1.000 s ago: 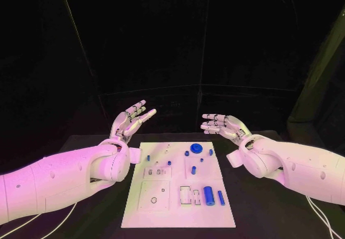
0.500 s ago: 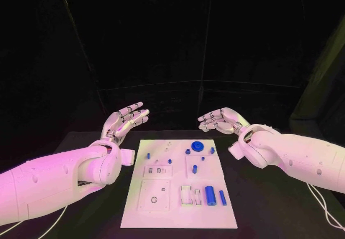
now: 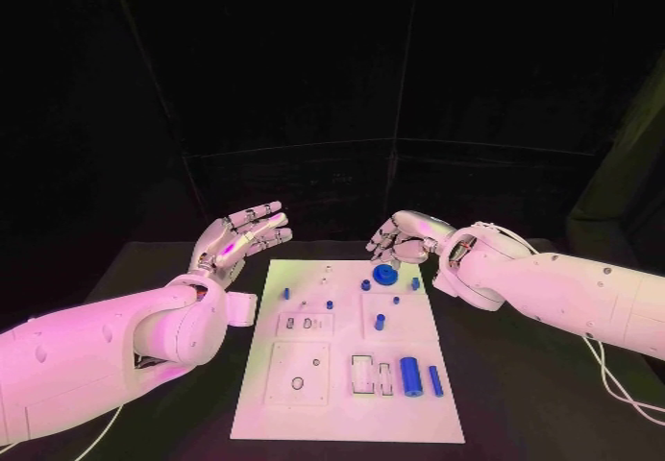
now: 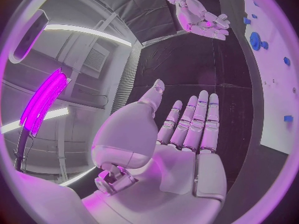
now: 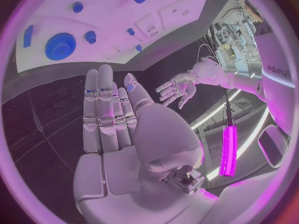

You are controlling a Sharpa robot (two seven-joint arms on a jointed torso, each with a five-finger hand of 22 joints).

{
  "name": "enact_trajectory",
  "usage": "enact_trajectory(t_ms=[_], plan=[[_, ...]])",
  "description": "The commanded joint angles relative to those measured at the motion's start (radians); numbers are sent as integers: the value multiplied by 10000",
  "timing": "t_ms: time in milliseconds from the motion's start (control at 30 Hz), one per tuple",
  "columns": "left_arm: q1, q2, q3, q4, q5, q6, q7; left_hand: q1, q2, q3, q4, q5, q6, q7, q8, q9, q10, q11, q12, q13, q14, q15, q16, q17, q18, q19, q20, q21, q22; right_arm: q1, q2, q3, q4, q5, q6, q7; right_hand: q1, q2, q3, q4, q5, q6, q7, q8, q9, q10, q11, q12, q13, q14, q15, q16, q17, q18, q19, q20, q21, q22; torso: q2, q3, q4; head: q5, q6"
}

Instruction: Assemble the parts on the task board

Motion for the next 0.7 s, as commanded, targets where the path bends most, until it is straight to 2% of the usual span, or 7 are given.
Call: enact_trajectory(t_ms=[33,167,267,367,500,700], plan=[[56,-33,15,54,242,495,596,104,10,6,-48,50,41,1108,69,13,74,-17,42,-5,64,-8,16,-16,162,58,-1,33,-18,41,121,14,-37,-2215,606,-1058,-105,-69,-11,16,-157,51,-90,-139,-2,100,-65,-128,12,480,-63,461,309,191,197,-82,358,193,262,-8,112,-73,37],[78,-15,15,56,251,556,642,112,18,16,-62,51,38,1108,67,11,84,-20,43,-5,75,-11,15,-19,164,70,-1,32,-21,49,274,17,-113,-2846,885,-1454,-123,-81,-14,17,-155,11,-121,-232,-8,-40,-49,-285,-2,479,-63,872,593,178,196,-103,609,340,362,-5,149,-139,120],[88,30,14,52,255,626,672,110,16,16,-67,50,18,1111,62,8,83,-18,41,-6,74,-11,12,-22,166,80,-2,33,-21,53,378,20,-188,-3222,1042,-1676,-219,-75,-28,20,-196,-68,-127,-247,-4,-174,-34,-342,10,455,-46,1443,983,185,179,-89,939,533,447,-9,193,-181,145],[91,54,14,68,257,686,689,102,42,28,-70,51,46,1117,60,8,85,-18,38,-8,78,-12,5,-28,171,106,-2,37,-23,55,431,22,-232,-3391,1120,-1761,-285,-35,-30,32,-277,-108,-156,-240,0,-100,-39,-308,18,446,-83,1995,1347,188,194,-89,1257,714,502,-4,212,-197,164],[94,79,14,76,258,869,680,127,279,200,-101,54,441,1121,124,40,190,-31,89,1,173,-36,20,-44,189,220,-6,40,-39,56,527,24,-309,-3570,1228,-1803,-285,-44,-41,21,-431,-169,-159,-249,-3,-58,-63,-306,21,407,-71,2406,1625,190,170,-99,1512,864,561,4,208,-215,180],[95,109,14,63,259,1204,642,102,405,358,-164,56,966,1103,239,79,346,-65,184,6,334,-82,73,-51,228,370,-15,39,-62,56,638,25,-391,-3678,1462,-1781,-244,-42,-20,24,-481,-227,-139,-249,-3,-317,-16,-359,4,409,-47,2892,1944,191,146,-79,1842,1058,637,21,220,-201,155]])
